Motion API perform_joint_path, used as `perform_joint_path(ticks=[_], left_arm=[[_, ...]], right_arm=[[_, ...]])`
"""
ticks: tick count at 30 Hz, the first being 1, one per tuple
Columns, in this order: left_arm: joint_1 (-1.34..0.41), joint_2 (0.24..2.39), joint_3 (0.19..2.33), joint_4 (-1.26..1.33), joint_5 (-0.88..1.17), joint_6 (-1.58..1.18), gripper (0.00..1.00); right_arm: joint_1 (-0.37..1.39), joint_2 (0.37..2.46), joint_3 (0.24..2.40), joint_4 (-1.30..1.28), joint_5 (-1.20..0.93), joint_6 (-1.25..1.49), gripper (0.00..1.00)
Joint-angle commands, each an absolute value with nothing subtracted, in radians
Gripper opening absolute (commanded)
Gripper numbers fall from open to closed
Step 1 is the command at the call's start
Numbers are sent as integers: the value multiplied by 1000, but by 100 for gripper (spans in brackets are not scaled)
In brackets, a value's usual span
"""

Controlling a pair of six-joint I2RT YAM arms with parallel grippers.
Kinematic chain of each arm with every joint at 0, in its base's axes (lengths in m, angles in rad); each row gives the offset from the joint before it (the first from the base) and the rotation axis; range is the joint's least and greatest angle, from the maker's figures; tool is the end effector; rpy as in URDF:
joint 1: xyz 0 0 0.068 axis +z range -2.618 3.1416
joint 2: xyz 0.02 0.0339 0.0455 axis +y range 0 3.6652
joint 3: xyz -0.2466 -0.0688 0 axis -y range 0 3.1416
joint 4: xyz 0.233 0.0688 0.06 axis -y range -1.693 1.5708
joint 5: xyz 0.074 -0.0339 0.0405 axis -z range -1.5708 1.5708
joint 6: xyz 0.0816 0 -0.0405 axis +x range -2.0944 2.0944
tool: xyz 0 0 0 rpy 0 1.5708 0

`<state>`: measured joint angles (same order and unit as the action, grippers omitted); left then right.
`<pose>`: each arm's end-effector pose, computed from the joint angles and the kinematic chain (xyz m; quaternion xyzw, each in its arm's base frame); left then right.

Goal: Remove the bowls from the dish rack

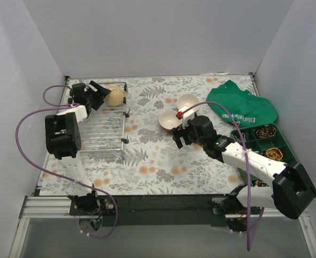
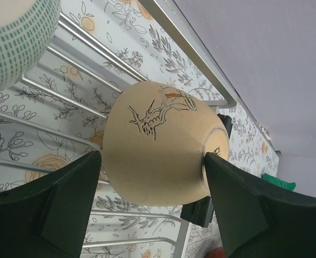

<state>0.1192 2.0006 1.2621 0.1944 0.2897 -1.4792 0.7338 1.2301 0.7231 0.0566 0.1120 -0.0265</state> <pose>0.4651 0.0322 0.1464 -0.5684 0.6519 -0.4033 0.2988 0.2364 0.2009 0.2177 -0.2862 0.7965 0.1393 0.5141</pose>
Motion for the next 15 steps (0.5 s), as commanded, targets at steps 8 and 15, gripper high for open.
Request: perform_joint_path(ticks=[8,15], left_arm=[[84,1921,1210,-46,261,-1365,77],[83,1910,1221,-51,239,-1342,91]], right_arm=[[732,1235,745,94,92,-34,90],[732,1233,747,89,86,-35,90]])
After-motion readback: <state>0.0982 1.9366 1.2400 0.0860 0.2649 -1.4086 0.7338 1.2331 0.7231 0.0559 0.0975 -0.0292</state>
